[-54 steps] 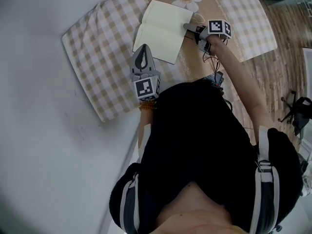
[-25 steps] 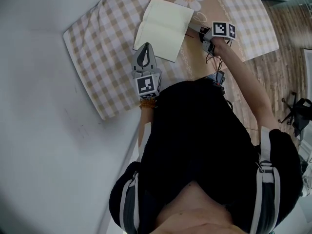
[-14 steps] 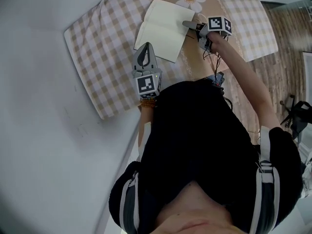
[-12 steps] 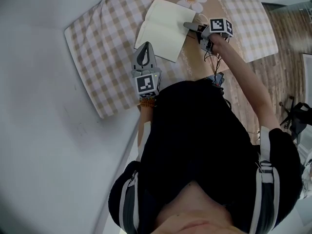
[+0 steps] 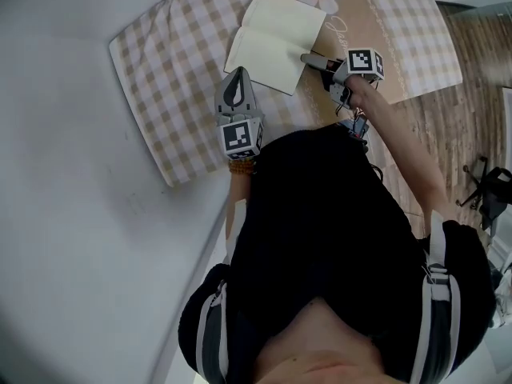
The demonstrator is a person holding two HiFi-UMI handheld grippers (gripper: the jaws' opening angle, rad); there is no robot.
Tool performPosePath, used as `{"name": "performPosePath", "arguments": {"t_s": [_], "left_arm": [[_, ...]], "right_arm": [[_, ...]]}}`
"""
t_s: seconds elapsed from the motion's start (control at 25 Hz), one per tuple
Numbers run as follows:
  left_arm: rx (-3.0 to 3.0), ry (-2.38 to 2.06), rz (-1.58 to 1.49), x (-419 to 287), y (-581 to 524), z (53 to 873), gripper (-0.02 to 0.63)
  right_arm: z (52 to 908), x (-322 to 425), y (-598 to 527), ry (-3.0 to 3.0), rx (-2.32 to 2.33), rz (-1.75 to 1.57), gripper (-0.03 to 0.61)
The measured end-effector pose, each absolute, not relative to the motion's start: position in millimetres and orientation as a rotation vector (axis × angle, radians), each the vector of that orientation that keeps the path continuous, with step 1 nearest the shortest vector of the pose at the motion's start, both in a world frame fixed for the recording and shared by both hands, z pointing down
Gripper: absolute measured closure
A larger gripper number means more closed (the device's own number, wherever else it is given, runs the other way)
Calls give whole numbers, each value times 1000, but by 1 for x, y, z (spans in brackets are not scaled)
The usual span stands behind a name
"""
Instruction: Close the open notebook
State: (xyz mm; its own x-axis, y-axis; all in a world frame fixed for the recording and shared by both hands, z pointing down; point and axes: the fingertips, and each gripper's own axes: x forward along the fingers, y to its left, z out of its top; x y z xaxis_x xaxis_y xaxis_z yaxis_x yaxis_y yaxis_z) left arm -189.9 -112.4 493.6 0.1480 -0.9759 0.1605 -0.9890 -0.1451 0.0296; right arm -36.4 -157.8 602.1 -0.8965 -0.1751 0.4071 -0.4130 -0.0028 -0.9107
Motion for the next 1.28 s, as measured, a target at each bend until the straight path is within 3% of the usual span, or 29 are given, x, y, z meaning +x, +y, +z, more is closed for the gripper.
{"name": "performPosePath", "arguments": {"t_s": [0.64, 0.76, 1.08, 1.16, 1.28], "left_arm": [[2275, -1953, 214, -192, -80, 505, 609], [2275, -1941, 216, -188, -81, 505, 609], [2057, -1773, 72, -194, -80, 534, 609], [1944, -1725, 25, -204, -75, 547, 557], [1816, -1659, -64, -220, -64, 558, 548]], "right_arm": [[611, -51, -151, -2065, 627, 2168, 334], [624, -46, -150, -2014, 715, 2103, 522], [616, -51, -144, -2030, 621, 2244, 557], [609, -55, -140, -2045, 586, 2286, 560], [600, -62, -133, -2055, 546, 2341, 561]]}}
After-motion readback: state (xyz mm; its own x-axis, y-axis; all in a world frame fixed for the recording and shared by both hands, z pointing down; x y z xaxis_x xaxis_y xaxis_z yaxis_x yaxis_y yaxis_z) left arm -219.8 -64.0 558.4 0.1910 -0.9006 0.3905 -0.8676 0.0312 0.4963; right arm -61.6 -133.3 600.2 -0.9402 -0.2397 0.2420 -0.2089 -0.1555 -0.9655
